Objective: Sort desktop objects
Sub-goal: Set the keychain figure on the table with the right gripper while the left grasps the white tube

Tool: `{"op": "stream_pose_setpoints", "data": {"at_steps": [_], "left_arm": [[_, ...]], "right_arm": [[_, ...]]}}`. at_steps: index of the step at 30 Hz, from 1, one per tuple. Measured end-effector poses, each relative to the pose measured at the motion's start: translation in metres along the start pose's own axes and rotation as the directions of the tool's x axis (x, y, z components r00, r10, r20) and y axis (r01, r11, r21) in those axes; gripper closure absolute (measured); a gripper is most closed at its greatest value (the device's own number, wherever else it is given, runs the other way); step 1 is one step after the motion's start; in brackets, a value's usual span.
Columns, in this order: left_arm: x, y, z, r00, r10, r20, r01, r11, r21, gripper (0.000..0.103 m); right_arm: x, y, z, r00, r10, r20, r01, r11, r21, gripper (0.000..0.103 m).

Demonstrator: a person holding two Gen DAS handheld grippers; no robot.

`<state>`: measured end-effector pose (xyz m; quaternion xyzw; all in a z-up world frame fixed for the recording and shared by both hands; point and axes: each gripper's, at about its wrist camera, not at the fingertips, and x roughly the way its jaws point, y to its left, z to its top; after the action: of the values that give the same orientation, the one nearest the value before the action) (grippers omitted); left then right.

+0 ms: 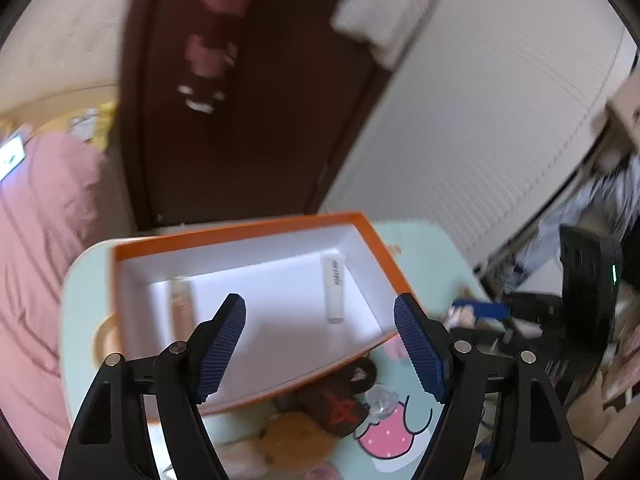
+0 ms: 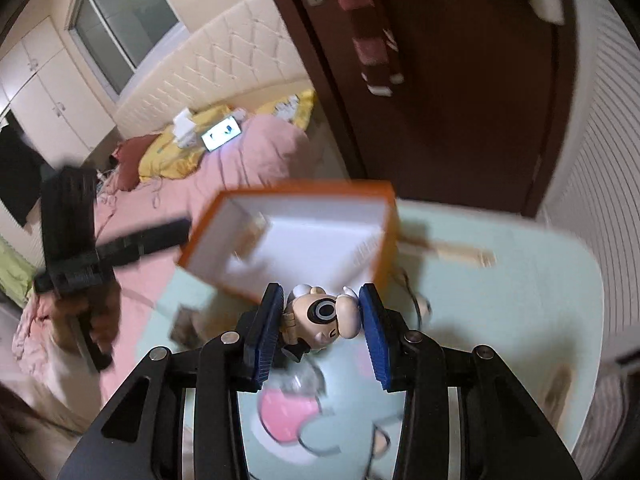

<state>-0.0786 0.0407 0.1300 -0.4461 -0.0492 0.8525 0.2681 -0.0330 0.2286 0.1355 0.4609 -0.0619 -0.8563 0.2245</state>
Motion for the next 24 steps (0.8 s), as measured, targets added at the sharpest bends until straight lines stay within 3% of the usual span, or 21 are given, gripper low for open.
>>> {"op": "stream_pose_setpoints", "data": {"at_steps": [2,6,11,17,19,24], "left_arm": [[0.026,-0.013,0.012,0.995,0.058,-0.081,-0.055,0.998,0.038,0.036],[0.078,-0.026,0.027,0.973,0.110,-0.205,-0.100,0.993,0.055,0.044],[0.119,-0.027,0.023,0.941,0.171,-0.292,-0.163,0.985,0.051,0.056],[0.127,-0.039,0.013,0.926,0.243,-0.288,-0.214,0.968,0.130,0.065],[0.127,-0.040,0.012,0.925,0.264,-0.274,-0.229,0.961,0.153,0.081],[0.112,-0.035,0.008,0.945,0.221,-0.240,-0.195,0.972,0.128,0.084]], "right_arm": [[0.006,-0.006,-0.023,0.999,-0.034,-0.025,0.034,0.999,-0.004,0.062],[0.021,-0.016,-0.060,0.997,-0.037,-0.065,0.038,0.999,0.006,0.062],[0.026,-0.016,-0.077,1.000,-0.017,0.012,0.017,1.000,-0.016,0.062],[0.028,-0.020,-0.087,0.995,0.022,0.094,-0.019,0.999,-0.032,0.061],[0.027,-0.023,-0.088,0.995,0.024,0.092,-0.023,1.000,-0.009,0.061],[0.011,-0.026,-0.087,0.982,0.015,0.190,-0.019,1.000,0.020,0.061]]}}
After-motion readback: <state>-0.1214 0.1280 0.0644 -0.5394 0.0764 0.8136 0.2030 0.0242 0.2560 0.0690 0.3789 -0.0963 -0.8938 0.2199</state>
